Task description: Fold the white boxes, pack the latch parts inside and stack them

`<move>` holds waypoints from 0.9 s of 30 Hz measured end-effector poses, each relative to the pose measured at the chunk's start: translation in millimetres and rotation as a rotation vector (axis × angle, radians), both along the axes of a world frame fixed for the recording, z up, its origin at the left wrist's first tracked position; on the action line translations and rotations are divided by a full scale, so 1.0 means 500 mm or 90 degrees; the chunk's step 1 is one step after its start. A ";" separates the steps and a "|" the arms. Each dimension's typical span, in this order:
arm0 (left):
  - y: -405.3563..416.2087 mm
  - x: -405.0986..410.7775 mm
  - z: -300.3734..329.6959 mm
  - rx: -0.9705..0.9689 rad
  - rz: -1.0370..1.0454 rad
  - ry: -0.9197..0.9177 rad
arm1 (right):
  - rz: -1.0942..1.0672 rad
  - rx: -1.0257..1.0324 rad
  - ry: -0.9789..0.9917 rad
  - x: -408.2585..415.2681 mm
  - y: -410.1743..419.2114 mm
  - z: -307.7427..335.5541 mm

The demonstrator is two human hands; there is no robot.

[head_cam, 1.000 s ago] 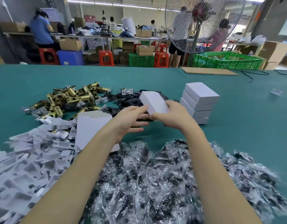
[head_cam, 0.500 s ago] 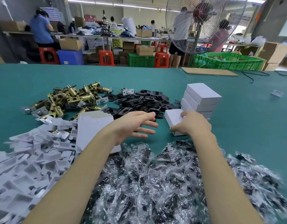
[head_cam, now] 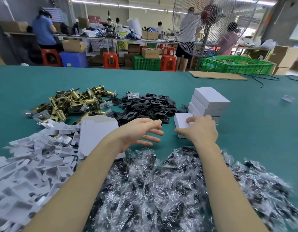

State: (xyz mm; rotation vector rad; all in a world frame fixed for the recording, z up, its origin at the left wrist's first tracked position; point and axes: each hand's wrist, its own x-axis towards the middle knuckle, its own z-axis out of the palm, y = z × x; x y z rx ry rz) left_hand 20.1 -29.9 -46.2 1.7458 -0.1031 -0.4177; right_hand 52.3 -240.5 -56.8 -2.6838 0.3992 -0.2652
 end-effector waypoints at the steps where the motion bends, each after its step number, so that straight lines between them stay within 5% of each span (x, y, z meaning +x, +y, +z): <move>1: 0.000 0.000 0.000 0.002 -0.002 0.000 | 0.002 -0.005 -0.014 0.003 0.005 -0.005; 12: 0.004 -0.001 -0.014 0.045 0.028 -0.021 | 0.077 0.056 -0.073 0.034 0.011 -0.026; 17: 0.001 0.004 -0.017 0.053 0.046 -0.041 | 0.187 -0.014 -0.115 0.041 0.026 -0.022; 22: -0.001 0.009 -0.017 0.041 0.080 -0.090 | 0.314 -0.234 0.082 0.052 0.040 -0.054; 27: 0.006 0.013 -0.014 0.029 0.089 -0.100 | 0.292 -0.211 0.086 0.060 0.033 -0.057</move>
